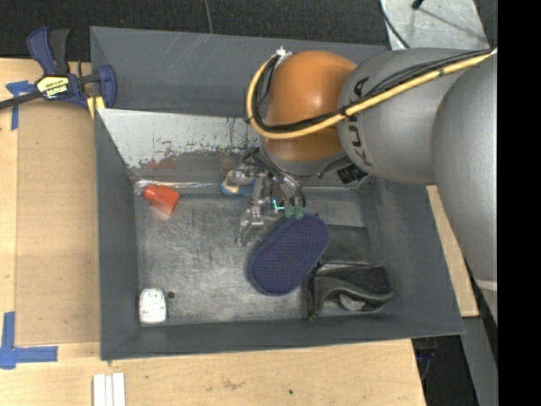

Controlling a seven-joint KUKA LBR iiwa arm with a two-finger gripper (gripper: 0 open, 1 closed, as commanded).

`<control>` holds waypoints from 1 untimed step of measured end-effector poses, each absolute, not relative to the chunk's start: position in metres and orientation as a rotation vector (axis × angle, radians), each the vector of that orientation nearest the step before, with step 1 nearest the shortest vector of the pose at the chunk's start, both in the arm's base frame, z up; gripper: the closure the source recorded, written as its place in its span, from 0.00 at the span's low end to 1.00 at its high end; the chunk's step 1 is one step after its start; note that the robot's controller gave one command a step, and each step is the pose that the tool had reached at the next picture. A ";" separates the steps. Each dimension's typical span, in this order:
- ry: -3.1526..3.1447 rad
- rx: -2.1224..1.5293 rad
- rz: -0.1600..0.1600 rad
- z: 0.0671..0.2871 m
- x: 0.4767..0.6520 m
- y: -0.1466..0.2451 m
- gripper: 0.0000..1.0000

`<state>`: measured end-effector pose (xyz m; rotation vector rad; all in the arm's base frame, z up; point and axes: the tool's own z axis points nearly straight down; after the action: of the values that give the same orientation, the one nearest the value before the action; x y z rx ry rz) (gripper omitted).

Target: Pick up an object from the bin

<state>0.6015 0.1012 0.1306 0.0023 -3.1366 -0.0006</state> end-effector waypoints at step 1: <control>-3.137 0.152 0.003 0.153 0.537 0.055 0.00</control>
Offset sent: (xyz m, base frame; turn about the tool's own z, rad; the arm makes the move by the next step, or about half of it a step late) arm -0.0637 -0.0432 0.0213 -0.0980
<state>0.5369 0.0549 0.1527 0.1519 -3.1369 0.0032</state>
